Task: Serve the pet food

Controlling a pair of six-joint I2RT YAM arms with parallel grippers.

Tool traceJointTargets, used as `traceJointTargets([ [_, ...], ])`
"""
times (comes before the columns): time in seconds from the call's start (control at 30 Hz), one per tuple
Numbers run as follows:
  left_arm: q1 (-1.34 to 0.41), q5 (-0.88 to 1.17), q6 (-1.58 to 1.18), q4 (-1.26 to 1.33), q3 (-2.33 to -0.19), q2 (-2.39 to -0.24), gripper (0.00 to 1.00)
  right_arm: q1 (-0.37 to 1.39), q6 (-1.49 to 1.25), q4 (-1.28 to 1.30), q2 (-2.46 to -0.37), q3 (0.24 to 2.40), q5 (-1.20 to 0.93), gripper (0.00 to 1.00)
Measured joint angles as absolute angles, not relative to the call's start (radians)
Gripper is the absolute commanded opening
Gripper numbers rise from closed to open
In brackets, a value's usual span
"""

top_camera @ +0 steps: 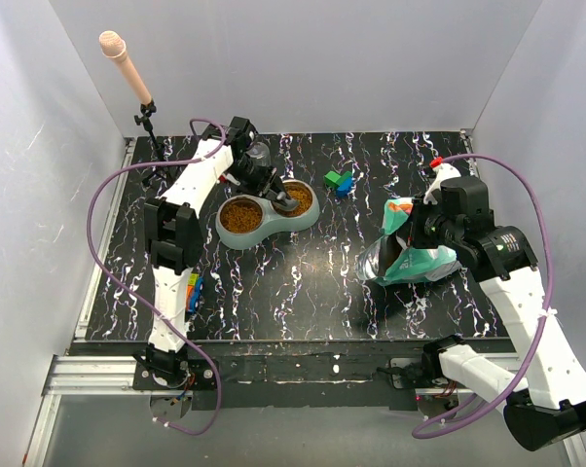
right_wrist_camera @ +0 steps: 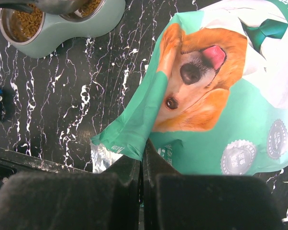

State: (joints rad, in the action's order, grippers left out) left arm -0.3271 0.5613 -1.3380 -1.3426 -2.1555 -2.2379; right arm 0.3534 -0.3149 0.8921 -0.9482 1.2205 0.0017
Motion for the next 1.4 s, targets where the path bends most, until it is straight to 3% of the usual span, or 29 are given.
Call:
traceJointTargets([
  [0.57, -0.329, 0.555, -1.451, -1.344, -2.078, -2.075, 0.00, 0.354, -0.316, 0.892, -0.954, 1.221, -0.007, 0.01],
  [1.17, -0.330, 0.556, -1.426, -1.344, -2.014, -2.071, 0.00, 0.354, -0.319, 0.893, -0.957, 1.223, -0.009, 0.01],
  [1.4, -0.360, 0.544, -1.279, -1.291, -1.786, -1.910, 0.00, 0.353, -0.314, 0.929, -1.025, 1.296, -0.005, 0.01],
])
